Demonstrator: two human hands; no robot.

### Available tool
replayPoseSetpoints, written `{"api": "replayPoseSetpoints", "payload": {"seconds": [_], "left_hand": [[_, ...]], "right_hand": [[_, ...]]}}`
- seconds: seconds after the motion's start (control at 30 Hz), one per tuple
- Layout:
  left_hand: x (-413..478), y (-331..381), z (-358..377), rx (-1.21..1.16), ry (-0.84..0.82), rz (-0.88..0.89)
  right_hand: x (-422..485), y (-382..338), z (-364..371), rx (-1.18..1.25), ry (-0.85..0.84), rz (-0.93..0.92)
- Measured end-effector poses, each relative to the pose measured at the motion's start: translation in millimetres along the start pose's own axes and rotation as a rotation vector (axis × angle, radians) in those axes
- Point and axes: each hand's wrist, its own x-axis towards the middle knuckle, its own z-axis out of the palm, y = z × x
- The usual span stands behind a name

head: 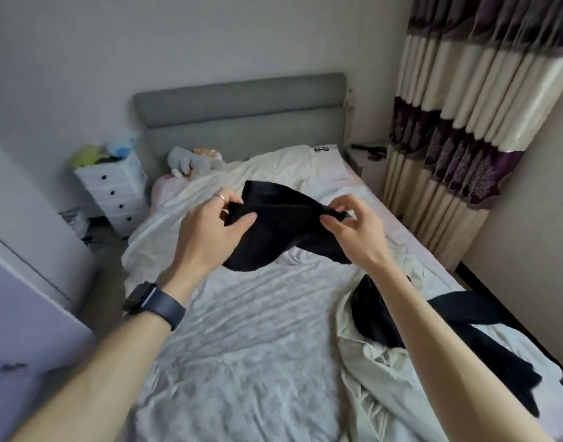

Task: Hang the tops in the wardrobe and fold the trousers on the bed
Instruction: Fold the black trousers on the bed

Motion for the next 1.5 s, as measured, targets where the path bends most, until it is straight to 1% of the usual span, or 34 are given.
{"api": "replayPoseSetpoints", "payload": {"seconds": [0.07,0.1,0.17,0.2,0.23,0.3,0.33,0.37,0.4,0.47,0.57,0.63,0.73,0.8,0.9,0.93,1.07,1.13,1.2,1.3,1.33,1.4,1.43,1.5], "left_hand": [[-65,-45,4,0.108,-0.120,-0.031],[-98,-69,12,0.177,-0.210,-0.063],[-171,-112,29,0.293,-0.467,-0.165],[-205,-129,38,0.342,-0.622,-0.217],[-246,-147,44,0.373,-0.780,-0.278],[-311,-166,55,0.379,-1.027,-0.391],[-340,-174,58,0.369,-1.113,-0.466],[-363,-180,60,0.347,-1.158,-0.539],[-380,-185,62,0.325,-1.173,-0.599],[-392,-194,65,0.293,-1.155,-0.685],[-378,-213,79,0.273,-1.104,-0.728],[-355,-224,93,0.250,-1.028,-0.744],[-311,-241,131,0.168,-0.932,-0.767],[-286,-247,160,0.101,-0.908,-0.780],[-259,-267,222,0.055,-0.899,-0.817],[-254,-279,251,0.045,-0.904,-0.850],[-237,-304,305,0.043,-0.831,-0.983],[-237,-311,320,0.037,-0.795,-1.079],[-237,-316,330,0.011,-0.787,-1.140],[-244,-310,323,-0.078,-0.704,-1.104],[-245,-303,319,-0.088,-0.673,-1.079],[-247,-284,311,-0.094,-0.659,-1.046],[-248,-273,309,-0.117,-0.682,-1.041],[-256,-253,309,-0.157,-0.754,-1.016]], "right_hand": [[-48,31,28,-0.065,-0.147,0.108],[-74,51,41,-0.099,-0.232,0.174],[-134,96,67,-0.226,-0.408,0.322],[-163,118,78,-0.299,-0.520,0.396],[-200,144,93,-0.374,-0.630,0.472],[-262,183,105,-0.512,-0.797,0.593],[-291,199,111,-0.548,-0.868,0.641],[-315,210,116,-0.557,-0.916,0.675],[-332,216,118,-0.558,-0.954,0.709],[-348,226,125,-0.544,-0.976,0.738],[-340,245,138,-0.520,-0.926,0.822],[-320,255,146,-0.493,-0.863,0.881],[-269,271,159,-0.421,-0.720,0.911],[-235,285,166,-0.395,-0.655,0.915],[-190,327,179,-0.363,-0.599,0.956],[-175,350,186,-0.361,-0.588,0.980],[-138,378,200,-0.362,-0.602,1.055],[-135,387,204,-0.391,-0.621,1.087],[-136,397,206,-0.358,-0.600,1.168],[-137,394,203,-0.239,-0.534,1.272],[-134,388,201,-0.194,-0.532,1.330],[-128,372,199,-0.077,-0.607,1.461],[-127,364,198,-0.027,-0.670,1.504],[-128,349,196,0.035,-0.775,1.524]]}}
